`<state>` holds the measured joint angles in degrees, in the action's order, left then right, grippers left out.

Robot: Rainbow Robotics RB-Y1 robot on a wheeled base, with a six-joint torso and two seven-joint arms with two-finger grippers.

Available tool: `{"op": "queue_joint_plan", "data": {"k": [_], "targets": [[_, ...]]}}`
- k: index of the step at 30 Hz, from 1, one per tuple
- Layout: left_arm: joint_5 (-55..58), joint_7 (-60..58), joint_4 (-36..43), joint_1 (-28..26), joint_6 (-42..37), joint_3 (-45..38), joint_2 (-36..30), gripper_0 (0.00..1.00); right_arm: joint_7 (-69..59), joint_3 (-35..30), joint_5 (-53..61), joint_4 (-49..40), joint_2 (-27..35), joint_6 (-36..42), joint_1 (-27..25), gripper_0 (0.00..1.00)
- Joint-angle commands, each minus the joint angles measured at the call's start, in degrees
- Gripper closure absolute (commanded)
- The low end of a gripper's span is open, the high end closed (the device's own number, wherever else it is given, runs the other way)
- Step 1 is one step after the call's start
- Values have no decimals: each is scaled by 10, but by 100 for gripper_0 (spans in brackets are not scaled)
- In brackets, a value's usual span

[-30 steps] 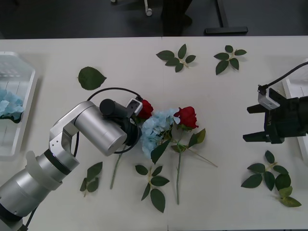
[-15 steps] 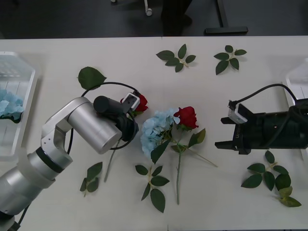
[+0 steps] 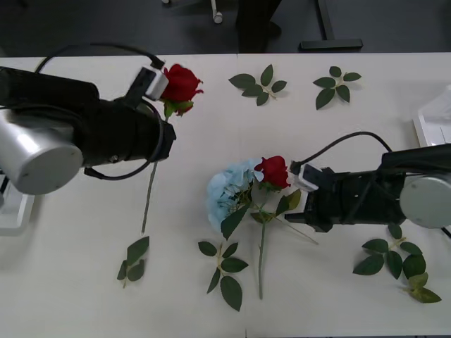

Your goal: Place the red flowers into the right box and the blue flowers into the left box. If a person shows an open palm, hand one flower to the person first, then continue sorting.

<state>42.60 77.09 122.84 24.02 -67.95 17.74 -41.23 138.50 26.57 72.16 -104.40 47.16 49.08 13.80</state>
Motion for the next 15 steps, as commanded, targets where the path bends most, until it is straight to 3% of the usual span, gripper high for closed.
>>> {"op": "queue_joint_plan", "data": {"k": [1, 7, 15], "targets": [[20, -62, 74, -45, 33, -61, 29, 100, -89, 44, -73, -18, -35, 2, 40, 22], [6, -72, 117, -88, 140, -65, 105, 100, -223, 72, -168, -18, -63, 34, 61, 22], [4, -84, 116, -79, 255, -31, 180, 100, -315, 72, -255, -18, -101, 95, 76, 22]]}}
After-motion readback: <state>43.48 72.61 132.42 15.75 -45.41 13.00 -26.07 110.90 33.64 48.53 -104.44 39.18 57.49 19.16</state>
